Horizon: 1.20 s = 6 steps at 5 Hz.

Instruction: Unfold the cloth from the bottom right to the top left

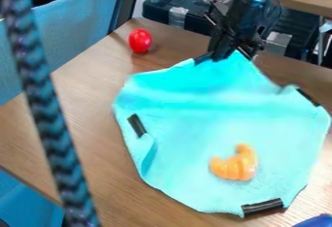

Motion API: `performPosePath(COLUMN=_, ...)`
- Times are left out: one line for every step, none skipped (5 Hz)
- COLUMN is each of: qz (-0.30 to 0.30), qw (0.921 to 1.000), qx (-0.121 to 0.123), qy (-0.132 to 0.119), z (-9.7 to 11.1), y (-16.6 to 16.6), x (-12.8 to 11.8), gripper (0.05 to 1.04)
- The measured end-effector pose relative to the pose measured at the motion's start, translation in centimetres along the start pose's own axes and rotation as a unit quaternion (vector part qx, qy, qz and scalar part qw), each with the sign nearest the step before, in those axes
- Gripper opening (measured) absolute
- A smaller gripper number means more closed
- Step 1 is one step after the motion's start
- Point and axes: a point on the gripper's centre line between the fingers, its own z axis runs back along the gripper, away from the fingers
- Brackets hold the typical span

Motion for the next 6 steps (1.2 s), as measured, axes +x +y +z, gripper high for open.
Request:
performPosePath(qz=0.005, qw=0.9999, qx=-0.002, qy=0.01, z=-0.6, y=0.5, x=0.8, gripper=0.068)
performPosePath(qz=0.007, qw=0.9998, qx=0.005, qy=0.018, z=-1.3, y=1.1, x=1.6, gripper=0.068)
performPosePath(qz=0.009, qw=0.9997, qx=0.003, qy=0.024, z=-2.1, y=1.8, x=1.9, gripper=0.068)
performPosePath(qz=0.008, qw=0.9991, qx=0.001, qy=0.04, z=-3.6, y=2.5, x=2.0, gripper=0.068)
performPosePath(qz=0.002, qw=0.9989, qx=-0.004, qy=0.046, z=-4.3, y=3.1, x=1.8, gripper=0.068)
performPosePath(qz=0.013, qw=0.9991, qx=-0.008, qy=0.039, z=-4.8, y=4.2, x=1.8, gripper=0.068)
